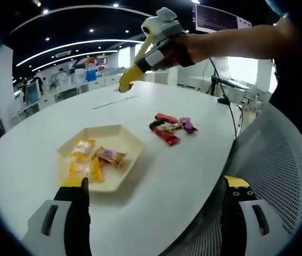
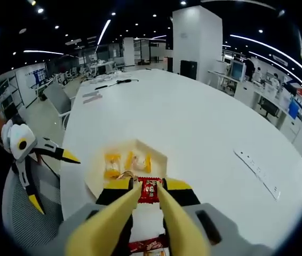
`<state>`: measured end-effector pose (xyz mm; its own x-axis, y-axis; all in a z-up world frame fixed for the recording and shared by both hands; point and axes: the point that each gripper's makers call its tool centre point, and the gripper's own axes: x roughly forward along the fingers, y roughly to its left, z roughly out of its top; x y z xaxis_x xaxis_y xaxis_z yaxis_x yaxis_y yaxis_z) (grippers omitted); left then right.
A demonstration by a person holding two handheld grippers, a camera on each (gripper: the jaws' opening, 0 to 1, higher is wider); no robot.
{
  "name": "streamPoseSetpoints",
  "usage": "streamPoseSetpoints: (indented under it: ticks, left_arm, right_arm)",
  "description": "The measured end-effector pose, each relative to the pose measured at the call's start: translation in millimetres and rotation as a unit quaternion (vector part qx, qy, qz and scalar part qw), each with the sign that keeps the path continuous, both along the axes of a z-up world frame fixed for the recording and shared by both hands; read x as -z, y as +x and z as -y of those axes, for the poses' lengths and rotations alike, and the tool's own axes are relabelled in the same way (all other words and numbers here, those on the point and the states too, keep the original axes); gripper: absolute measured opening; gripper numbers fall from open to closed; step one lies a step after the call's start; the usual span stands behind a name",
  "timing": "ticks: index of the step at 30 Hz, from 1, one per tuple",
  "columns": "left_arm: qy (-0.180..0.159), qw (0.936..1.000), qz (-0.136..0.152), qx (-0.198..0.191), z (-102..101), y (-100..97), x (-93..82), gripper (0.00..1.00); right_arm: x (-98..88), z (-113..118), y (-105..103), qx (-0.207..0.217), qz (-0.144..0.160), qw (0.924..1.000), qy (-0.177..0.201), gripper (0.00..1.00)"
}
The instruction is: Place the target food into the container with the food tongs after gripping and lifting it, then release it inside without dropping or visibly crushing the food.
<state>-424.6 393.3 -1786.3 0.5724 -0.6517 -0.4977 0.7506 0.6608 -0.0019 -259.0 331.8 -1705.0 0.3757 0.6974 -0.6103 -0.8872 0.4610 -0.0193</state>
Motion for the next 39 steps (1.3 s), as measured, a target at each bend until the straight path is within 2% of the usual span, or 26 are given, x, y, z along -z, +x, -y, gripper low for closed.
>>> streamPoseSetpoints:
  ticks: [8, 15, 29, 39]
  left_arm:
    - [-0.003, 0.9999, -0.004, -0.013, -4.6, 3.2, 0.9, 0.99]
    - [-0.001, 0.9999, -0.012, -0.008, -2.0, 1.1, 3.7, 0.99]
    - [-0.005, 0.9999, -0.010, -0.008, -2.2, 0.9, 2.8, 0.99]
    - [-0.012, 0.9998, -0.012, -0.012, -2.8, 1.6, 1.8, 0.99]
  right_arm:
    - [0.5, -23.3, 5.5, -0.001, -0.011, 0.9999, 0.011, 0.20]
    - [-4.6, -37.9, 13.5, 0.003, -0.002, 0.9998, 0.019, 0.21]
    - [-9.3, -38.1, 9.7, -0.008, 0.012, 0.9997, 0.019, 0.24]
    - [-6.7, -7.2, 1.0, 0.008, 0.014, 0.9998, 0.012, 0.25]
